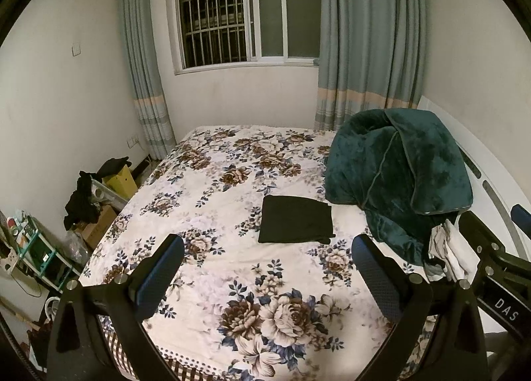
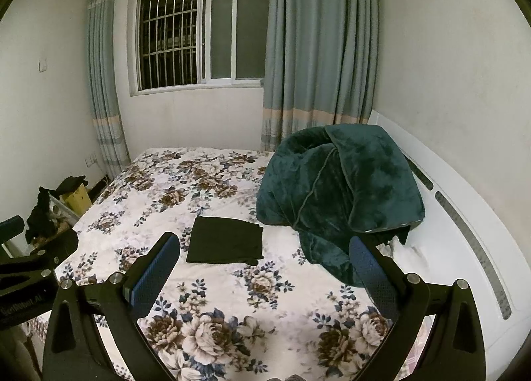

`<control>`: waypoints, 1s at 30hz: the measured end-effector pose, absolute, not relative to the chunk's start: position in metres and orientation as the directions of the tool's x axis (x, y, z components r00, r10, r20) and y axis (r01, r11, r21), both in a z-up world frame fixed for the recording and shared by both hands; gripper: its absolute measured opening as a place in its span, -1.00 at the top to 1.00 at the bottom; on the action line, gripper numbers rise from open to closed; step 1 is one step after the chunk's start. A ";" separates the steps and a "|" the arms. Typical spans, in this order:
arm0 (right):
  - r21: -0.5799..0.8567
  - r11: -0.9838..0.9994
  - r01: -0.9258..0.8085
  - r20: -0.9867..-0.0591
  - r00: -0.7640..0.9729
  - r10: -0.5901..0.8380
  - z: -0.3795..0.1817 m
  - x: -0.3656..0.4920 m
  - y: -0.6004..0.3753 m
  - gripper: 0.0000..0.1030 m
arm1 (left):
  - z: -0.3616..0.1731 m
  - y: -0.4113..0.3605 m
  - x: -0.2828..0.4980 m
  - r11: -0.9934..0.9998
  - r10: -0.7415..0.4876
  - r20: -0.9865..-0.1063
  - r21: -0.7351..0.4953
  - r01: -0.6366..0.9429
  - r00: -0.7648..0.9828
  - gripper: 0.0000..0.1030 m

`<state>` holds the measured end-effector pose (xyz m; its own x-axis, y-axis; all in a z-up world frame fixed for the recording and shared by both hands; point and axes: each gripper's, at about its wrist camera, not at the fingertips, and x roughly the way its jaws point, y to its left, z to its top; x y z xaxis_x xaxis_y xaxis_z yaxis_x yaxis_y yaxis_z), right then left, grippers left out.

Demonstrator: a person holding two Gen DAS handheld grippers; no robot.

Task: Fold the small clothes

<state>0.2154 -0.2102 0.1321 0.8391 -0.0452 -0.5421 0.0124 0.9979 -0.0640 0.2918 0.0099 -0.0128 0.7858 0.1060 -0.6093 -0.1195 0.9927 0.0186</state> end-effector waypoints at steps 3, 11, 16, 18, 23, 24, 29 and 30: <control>-0.064 0.998 0.012 -0.543 0.839 -0.045 0.131 0.214 -0.210 -1.00 | -0.013 0.009 0.291 0.993 0.106 -0.610 0.018 -0.120 0.786 -1.00; -0.067 0.997 0.023 -0.544 0.837 -0.056 0.130 0.211 -0.206 -1.00 | -0.013 0.007 0.292 0.993 0.102 -0.610 0.015 -0.117 0.786 -1.00; -0.068 0.997 0.023 -0.545 0.837 -0.056 0.129 0.208 -0.205 -1.00 | -0.014 0.006 0.292 0.993 0.102 -0.610 0.018 -0.114 0.786 -1.00; -0.068 0.997 0.024 -0.543 0.838 -0.057 0.129 0.208 -0.204 -1.00 | -0.014 0.007 0.292 0.993 0.100 -0.611 0.015 -0.114 0.785 -1.00; -0.070 0.997 0.027 -0.544 0.837 -0.061 0.128 0.205 -0.204 -1.00 | -0.015 0.006 0.290 0.993 0.100 -0.613 0.016 -0.114 0.784 -1.00; -0.073 0.997 0.028 -0.545 0.836 -0.063 0.127 0.204 -0.202 -1.00 | -0.014 0.006 0.290 0.993 0.102 -0.613 0.018 -0.115 0.783 -1.00; -0.071 0.997 0.026 -0.548 0.834 -0.061 0.126 0.204 -0.199 -1.00 | -0.015 0.007 0.290 0.993 0.099 -0.613 0.016 -0.113 0.784 -1.00; -0.070 0.997 0.025 -0.548 0.834 -0.059 0.126 0.205 -0.199 -1.00 | -0.015 0.007 0.290 0.994 0.098 -0.612 0.015 -0.112 0.785 -1.00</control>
